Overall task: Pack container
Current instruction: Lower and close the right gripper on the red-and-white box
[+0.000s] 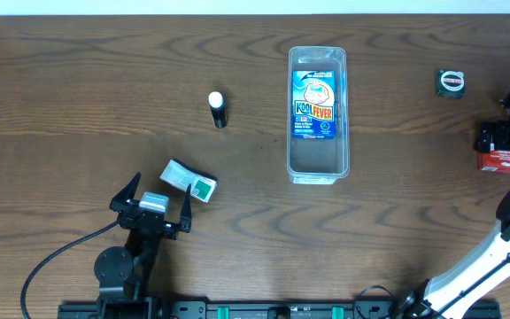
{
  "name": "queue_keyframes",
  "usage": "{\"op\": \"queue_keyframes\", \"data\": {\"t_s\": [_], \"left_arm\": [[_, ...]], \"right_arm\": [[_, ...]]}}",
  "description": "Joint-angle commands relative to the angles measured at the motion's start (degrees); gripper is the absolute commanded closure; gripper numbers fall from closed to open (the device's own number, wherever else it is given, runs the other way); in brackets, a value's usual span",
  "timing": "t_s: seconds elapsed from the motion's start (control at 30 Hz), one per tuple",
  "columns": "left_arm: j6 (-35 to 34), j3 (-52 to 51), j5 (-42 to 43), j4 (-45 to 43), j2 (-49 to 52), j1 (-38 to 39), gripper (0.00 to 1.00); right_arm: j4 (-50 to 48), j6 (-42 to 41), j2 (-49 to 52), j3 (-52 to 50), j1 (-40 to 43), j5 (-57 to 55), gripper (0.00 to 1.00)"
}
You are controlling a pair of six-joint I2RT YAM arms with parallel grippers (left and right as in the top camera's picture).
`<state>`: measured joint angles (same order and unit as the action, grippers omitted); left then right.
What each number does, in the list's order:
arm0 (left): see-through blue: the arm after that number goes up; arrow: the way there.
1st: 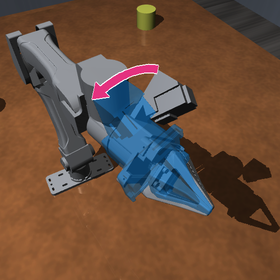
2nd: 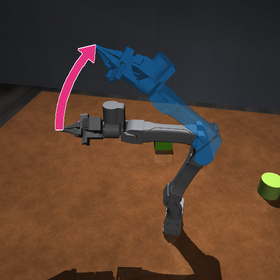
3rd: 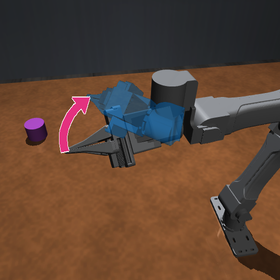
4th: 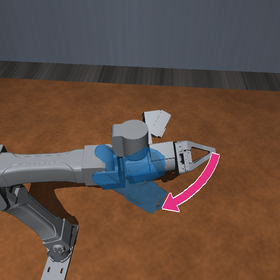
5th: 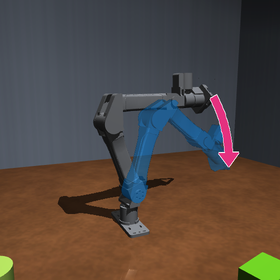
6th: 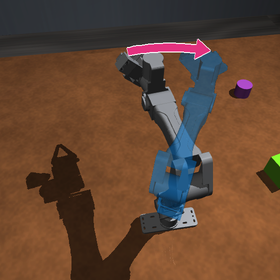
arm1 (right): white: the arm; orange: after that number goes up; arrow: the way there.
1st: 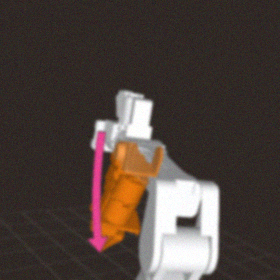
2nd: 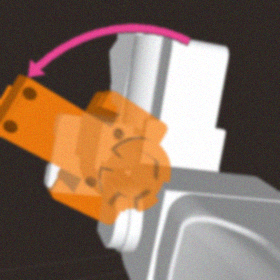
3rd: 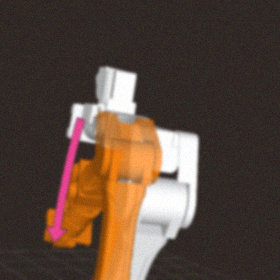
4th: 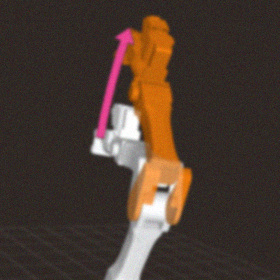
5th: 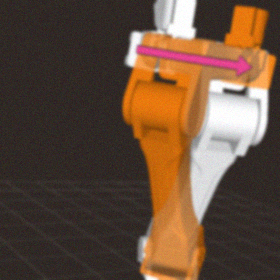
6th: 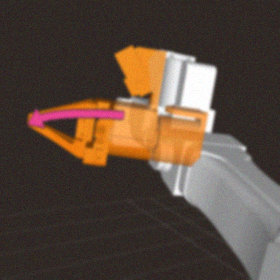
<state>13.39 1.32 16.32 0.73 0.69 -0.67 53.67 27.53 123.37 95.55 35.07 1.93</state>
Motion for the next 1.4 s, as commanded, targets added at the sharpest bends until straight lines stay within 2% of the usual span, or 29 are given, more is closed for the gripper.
{"op": "queue_keyframes", "data": {"t_s": [0.0,0.33,0.4,0.5,0.57,0.9,0.97,1.1,1.37], "left_arm": [[0.31,-1.09,0.57,1.84,-0.09,-0.28,0.02],[0.31,-1.09,0.57,1.81,-0.09,-0.28,0.02],[0.31,-1.09,0.57,1.81,-0.09,-0.28,0.02],[0.31,-1.09,0.57,1.81,-0.09,-0.28,0.02],[0.31,-1.09,0.57,1.81,-0.09,-0.28,0.02],[0.31,-1.09,0.57,1.81,-0.09,-0.28,0.02],[0.31,-1.09,0.57,1.81,-0.09,-0.28,0.02],[0.31,-1.09,0.57,1.81,-0.09,-0.28,0.02],[0.31,-1.09,0.57,1.81,-0.09,-0.28,0.02]], "right_arm": [[-1.20,0.39,1.49,-1.97,-0.22,-0.42,0.01],[-4.22,0.39,1.49,-4.92,-0.20,-0.44,0.01],[-4.24,0.39,1.49,-4.94,-0.20,-0.42,0.06],[-4.44,0.39,1.49,-4.96,-0.20,-0.42,0.22],[-4.46,0.39,1.49,-5.07,-0.20,-0.42,0.28],[-5.60,-0.44,1.44,-5.97,-0.26,-0.37,0.29],[-5.75,-1.97,1.44,-5.88,-0.26,-0.37,0.35],[-5.73,-2.45,1.38,-5.88,-0.26,-0.09,0.36],[-5.01,-4.28,0.17,-4.13,-0.66,6.05,0.38]]}}
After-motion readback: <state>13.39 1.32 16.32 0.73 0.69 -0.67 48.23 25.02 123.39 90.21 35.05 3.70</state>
